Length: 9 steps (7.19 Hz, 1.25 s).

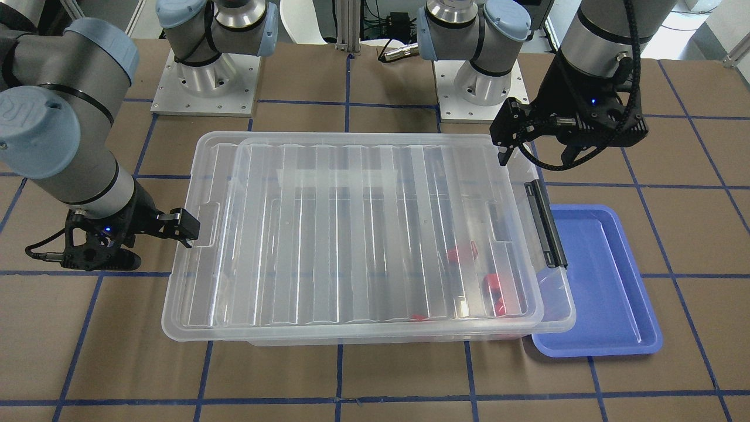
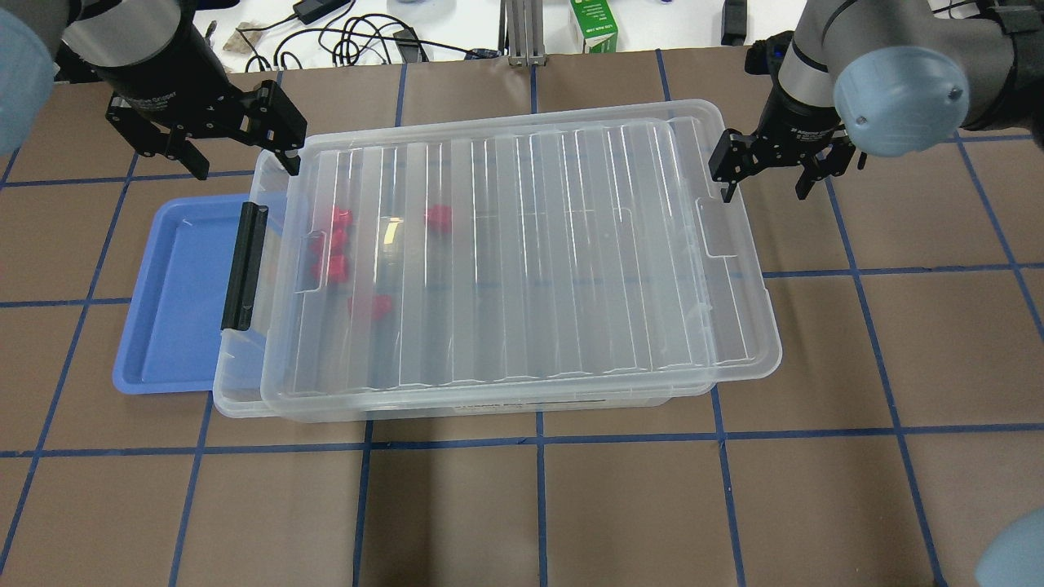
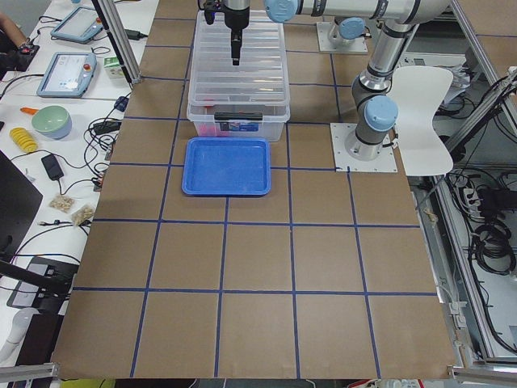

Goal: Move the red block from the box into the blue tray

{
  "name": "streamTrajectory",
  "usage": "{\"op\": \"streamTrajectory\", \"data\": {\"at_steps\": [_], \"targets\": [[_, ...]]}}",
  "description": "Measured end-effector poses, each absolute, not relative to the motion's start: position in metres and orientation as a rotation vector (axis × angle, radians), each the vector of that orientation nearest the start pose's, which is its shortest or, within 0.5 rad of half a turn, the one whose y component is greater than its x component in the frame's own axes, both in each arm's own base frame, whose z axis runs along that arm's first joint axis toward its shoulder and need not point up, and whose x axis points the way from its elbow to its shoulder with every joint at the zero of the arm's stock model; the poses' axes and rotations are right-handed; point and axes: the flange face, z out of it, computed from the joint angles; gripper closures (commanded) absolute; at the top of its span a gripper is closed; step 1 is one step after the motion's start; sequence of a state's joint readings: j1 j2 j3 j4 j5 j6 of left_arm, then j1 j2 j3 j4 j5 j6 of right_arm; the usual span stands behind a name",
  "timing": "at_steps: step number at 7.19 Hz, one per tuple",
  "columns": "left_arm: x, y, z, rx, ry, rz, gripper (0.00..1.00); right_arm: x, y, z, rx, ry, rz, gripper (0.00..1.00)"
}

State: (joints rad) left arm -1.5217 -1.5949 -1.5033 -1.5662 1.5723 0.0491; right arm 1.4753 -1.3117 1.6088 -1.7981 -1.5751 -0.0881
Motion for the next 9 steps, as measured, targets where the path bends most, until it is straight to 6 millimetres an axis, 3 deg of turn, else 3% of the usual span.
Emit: {"op": "streamTrajectory", "data": {"at_steps": [3, 9], "targets": [[-0.108, -0.512, 0.51, 0.0, 3.137, -0.077, 0.0, 0.06, -0.589, 0.353, -0.022, 3.143, 0.106, 0.0], [-0.108, -0.512, 0.51, 0.0, 3.137, -0.077, 0.0, -0.009, -0.592, 0.353, -0.039, 3.133, 0.106, 0.0]]}}
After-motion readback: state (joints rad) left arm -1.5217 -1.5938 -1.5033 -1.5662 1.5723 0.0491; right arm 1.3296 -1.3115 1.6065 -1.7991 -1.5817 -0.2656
